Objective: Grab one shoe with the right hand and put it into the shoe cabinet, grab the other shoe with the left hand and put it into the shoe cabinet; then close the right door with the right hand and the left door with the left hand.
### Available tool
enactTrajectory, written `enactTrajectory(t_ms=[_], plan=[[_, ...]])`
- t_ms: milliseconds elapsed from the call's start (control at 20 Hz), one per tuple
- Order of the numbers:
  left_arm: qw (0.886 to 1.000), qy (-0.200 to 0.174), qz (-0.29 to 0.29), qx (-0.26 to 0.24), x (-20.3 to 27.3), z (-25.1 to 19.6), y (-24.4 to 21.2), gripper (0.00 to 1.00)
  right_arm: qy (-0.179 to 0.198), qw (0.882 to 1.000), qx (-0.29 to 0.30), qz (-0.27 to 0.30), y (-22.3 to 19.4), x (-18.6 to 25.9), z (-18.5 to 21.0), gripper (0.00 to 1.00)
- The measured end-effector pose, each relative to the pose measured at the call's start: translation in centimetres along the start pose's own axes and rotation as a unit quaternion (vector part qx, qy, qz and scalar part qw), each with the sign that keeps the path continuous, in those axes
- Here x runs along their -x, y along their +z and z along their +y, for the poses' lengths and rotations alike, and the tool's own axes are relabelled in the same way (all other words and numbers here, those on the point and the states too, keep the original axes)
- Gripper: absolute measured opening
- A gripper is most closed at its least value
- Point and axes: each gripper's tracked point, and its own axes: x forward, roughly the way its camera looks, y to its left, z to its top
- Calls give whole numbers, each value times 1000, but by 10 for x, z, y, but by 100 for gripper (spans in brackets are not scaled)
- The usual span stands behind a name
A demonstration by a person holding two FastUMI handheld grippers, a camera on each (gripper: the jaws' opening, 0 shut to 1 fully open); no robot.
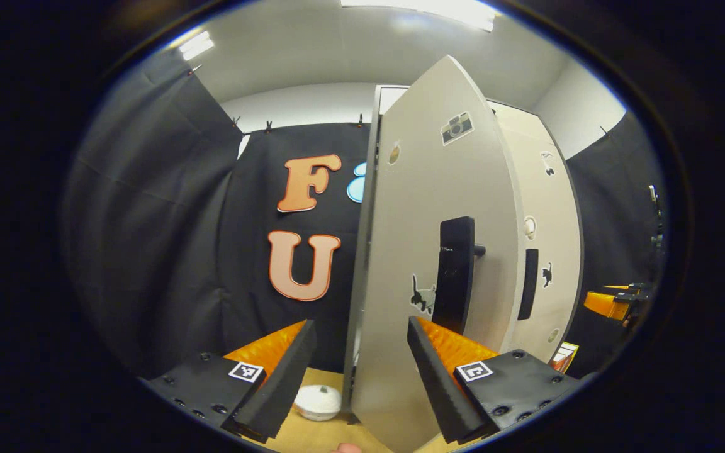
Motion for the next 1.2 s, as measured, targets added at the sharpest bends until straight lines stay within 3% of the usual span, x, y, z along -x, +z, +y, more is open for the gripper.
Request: enactTrajectory(t_ms=[150, 400, 1200], plan=[[999, -42, 8, -5, -11, -42, -10, 96, -11, 1000, 12, -3, 5, 6, -11, 92], [997, -76, 8, -5, -21, -86, -20, 96, -25, 1000, 16, -4, 7, 17, -24, 92], [997, -69, 3, -17, -101, -119, -23, 96, -26, 999, 17, 10, -7, 27, -30, 92]])
